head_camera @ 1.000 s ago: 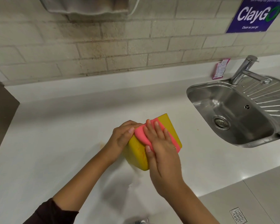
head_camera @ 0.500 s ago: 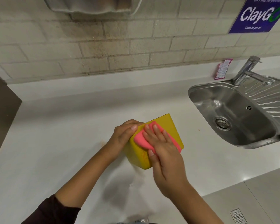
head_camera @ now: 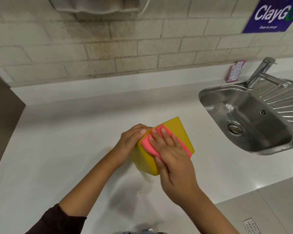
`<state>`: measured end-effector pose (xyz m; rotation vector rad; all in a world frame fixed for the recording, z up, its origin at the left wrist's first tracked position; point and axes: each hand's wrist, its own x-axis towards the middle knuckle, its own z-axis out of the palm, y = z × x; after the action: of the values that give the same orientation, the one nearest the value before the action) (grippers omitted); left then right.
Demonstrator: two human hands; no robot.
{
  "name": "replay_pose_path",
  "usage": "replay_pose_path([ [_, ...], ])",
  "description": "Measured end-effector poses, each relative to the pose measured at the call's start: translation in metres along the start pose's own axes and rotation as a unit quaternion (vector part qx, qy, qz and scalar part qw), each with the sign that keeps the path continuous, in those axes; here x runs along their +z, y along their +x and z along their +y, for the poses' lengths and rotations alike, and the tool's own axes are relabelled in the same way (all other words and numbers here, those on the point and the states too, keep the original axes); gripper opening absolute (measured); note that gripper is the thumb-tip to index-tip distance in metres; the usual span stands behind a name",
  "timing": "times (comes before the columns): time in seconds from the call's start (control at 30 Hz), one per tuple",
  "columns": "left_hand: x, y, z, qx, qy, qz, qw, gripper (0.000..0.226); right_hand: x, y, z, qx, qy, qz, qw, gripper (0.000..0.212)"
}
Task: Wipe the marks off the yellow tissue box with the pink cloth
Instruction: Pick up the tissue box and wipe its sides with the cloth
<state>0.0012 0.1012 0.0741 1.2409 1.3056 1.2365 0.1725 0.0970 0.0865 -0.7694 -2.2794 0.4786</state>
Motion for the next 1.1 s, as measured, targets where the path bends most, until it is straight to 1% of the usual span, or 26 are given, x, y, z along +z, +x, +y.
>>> replay_pose_path([
  [0.07,-0.001,0.001,0.000,-0.004,0.001,-0.003,1.000,0.040,-0.008,-0.006,0.009,-0.015,0.016,0.009,1.000,0.043],
  [0.2,-0.001,0.002,0.001,-0.013,0.006,-0.004,1.000,0.037,-0.001,0.002,0.003,0.064,0.023,0.078,0.995,0.043],
  [0.27,-0.002,0.004,0.002,-0.018,0.001,-0.005,1.000,0.037,0.007,0.010,-0.007,0.088,0.006,0.081,0.993,0.046],
  [0.3,-0.003,0.004,0.002,-0.020,0.000,-0.005,1.000,0.039,0.011,0.012,-0.011,0.087,0.000,0.071,0.994,0.047],
  [0.4,-0.004,0.004,0.002,-0.018,-0.009,-0.011,1.000,0.042,0.009,0.010,-0.011,0.031,-0.010,0.015,0.999,0.049],
  [0.47,-0.004,0.004,0.003,-0.007,-0.018,-0.017,1.000,0.038,0.001,0.005,-0.002,-0.028,0.011,-0.030,0.999,0.046],
  [0.53,-0.003,0.003,0.004,-0.002,-0.013,-0.012,1.000,0.033,-0.010,-0.001,0.012,-0.058,0.049,-0.050,0.996,0.041],
  [0.57,-0.003,0.003,0.004,-0.003,-0.011,-0.008,1.000,0.033,-0.015,-0.004,0.018,-0.052,0.068,-0.042,0.995,0.040],
  [0.63,-0.002,0.002,0.005,-0.005,-0.004,-0.010,1.000,0.033,-0.019,-0.006,0.024,-0.006,0.095,0.006,0.995,0.039],
  [0.7,-0.001,0.001,0.005,-0.005,-0.001,-0.019,1.000,0.032,-0.013,-0.002,0.021,0.041,0.090,0.047,0.994,0.040],
  [0.8,0.000,0.001,0.005,-0.008,-0.012,-0.016,1.000,0.031,-0.001,0.007,0.006,0.065,0.052,0.047,0.995,0.043],
  [0.87,0.001,0.002,0.004,-0.004,-0.023,-0.009,1.000,0.027,0.001,0.009,0.000,0.042,0.038,0.024,0.998,0.044],
  [0.93,0.001,0.002,0.003,0.001,-0.028,-0.010,1.000,0.029,-0.001,0.007,0.000,0.003,0.040,-0.005,0.999,0.044],
  [1.03,0.000,0.004,0.003,0.012,-0.014,-0.016,1.000,0.027,-0.009,0.000,0.008,-0.057,0.061,-0.055,0.995,0.040],
  [1.1,-0.001,0.006,0.003,0.016,-0.005,-0.008,1.000,0.024,-0.015,-0.007,0.017,-0.078,0.095,-0.080,0.989,0.036],
])
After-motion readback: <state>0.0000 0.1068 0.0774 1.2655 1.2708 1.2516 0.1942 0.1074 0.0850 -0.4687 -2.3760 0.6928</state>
